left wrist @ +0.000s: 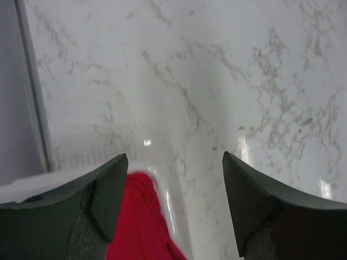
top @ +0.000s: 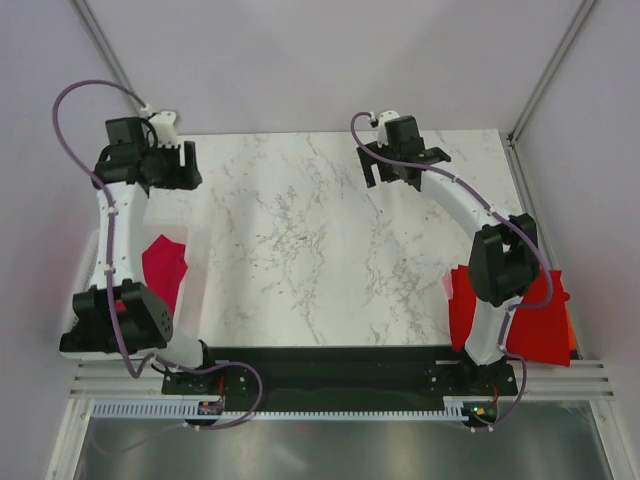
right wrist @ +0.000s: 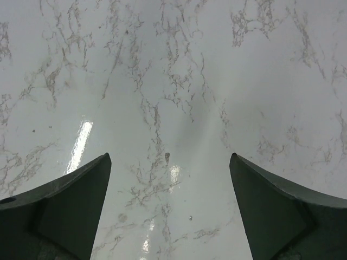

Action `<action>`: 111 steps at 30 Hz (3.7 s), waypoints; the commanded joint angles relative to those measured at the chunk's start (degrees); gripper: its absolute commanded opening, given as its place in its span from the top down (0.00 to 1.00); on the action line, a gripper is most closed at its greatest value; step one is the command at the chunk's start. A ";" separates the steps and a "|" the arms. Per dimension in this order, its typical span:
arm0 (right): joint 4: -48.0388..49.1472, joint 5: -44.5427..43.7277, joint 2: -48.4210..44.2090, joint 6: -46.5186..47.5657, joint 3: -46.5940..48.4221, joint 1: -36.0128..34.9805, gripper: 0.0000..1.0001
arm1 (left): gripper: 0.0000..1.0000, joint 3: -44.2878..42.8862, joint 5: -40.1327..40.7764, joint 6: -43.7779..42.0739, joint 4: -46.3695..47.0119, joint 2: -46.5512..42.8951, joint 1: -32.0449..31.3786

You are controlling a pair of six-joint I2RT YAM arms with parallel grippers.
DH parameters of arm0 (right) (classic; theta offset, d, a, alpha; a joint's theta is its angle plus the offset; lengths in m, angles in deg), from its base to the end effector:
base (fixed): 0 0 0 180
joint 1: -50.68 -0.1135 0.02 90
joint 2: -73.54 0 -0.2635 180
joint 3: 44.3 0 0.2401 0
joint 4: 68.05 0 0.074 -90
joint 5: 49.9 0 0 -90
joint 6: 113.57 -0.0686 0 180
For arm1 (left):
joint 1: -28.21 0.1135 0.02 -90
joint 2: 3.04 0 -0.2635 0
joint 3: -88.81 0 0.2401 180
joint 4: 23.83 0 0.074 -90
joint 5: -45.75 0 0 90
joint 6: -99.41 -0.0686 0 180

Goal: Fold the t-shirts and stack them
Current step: Grab the tshirt from the pile, then move the tshirt to the center of the board

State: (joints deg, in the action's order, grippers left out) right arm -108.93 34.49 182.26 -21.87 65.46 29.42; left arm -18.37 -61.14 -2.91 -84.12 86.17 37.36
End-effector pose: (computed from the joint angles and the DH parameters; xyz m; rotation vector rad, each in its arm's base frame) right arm 0.4254 0.1583 0.2763 -0.3995 2.2276 0.0706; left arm 0.3467 0.0357 0.3570 0.2117 2.2651 -0.1443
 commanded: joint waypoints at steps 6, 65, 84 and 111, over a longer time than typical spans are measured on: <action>-4.77 18.47 1.22 5.49 0.78 0.25 0.02 | 0.26 17.55 3.17 -10.88 -7.35 -17.48 6.66; -9.63 35.84 7.47 18.96 13.61 2.97 0.02 | 0.98 -0.59 -1.91 -13.79 -18.61 -8.26 11.42; -6.89 48.77 7.21 4.54 21.52 7.72 0.04 | 0.98 -40.89 -21.96 -7.72 -12.18 -0.18 -5.78; -14.80 37.69 -16.71 43.20 -6.34 8.42 0.13 | 0.70 -34.73 -19.87 -2.09 6.88 37.26 -29.09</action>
State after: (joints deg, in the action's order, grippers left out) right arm -122.07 72.59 167.73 11.70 57.90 38.49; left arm -48.25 -85.07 -6.95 -84.08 122.71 9.40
